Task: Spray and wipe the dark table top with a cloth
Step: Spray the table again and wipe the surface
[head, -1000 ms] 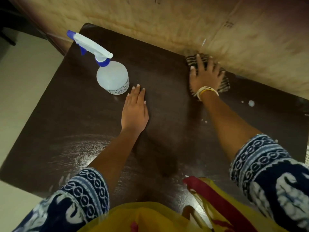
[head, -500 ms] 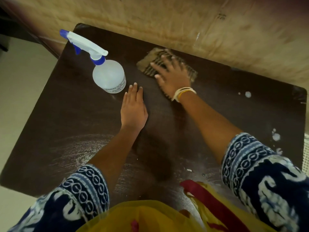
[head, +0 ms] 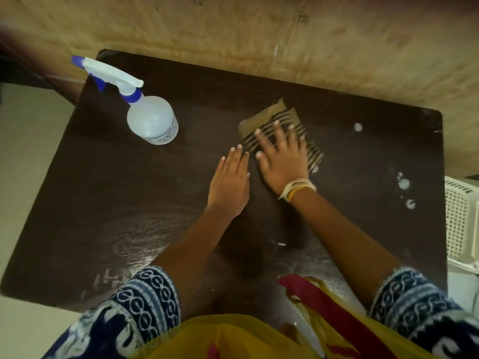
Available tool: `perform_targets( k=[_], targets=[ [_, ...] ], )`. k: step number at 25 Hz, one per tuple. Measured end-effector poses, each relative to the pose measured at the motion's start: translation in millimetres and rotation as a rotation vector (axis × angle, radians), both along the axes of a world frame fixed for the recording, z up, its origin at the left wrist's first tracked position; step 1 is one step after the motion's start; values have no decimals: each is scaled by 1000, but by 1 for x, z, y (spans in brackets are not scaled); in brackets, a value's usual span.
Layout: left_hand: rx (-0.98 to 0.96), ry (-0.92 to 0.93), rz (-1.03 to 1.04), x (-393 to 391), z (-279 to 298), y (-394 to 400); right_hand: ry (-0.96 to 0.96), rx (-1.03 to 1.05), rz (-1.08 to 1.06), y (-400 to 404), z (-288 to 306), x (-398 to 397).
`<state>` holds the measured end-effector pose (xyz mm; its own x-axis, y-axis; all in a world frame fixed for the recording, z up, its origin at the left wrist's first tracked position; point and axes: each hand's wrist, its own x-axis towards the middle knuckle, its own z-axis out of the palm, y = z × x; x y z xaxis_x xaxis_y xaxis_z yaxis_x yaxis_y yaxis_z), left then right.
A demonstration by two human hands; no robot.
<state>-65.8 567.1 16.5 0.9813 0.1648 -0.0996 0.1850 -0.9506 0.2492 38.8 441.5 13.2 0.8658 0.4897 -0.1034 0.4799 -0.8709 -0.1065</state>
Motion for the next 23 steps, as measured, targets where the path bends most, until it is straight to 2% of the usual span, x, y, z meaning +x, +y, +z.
perform_targets(
  k=[2,5,8,11,13,15,17,21,23],
  targets=[
    [12,18,54,-4,0,-13,9,5,162,-22,0,-33],
    [15,33,168,0,0,-41,3,26,283,-70,1,-2],
    [-3,4,163,20,4,-72,-52,7,35,-131,-2,86],
    [-13,-4,139,32,2,-102,-10,-12,-236,-200,2,149],
    [-3,-26,184,33,-4,-109,35,-20,-373,-210,4,159],
    [5,-49,216,33,-7,-110,39,-22,-447,-182,5,148],
    [21,-66,224,33,-7,-110,60,9,-329,-133,6,121],
    [14,-107,226,33,-9,-111,54,-1,321,-65,3,64],
    [20,-114,220,32,-10,-110,40,19,393,-73,4,92]
  ],
)
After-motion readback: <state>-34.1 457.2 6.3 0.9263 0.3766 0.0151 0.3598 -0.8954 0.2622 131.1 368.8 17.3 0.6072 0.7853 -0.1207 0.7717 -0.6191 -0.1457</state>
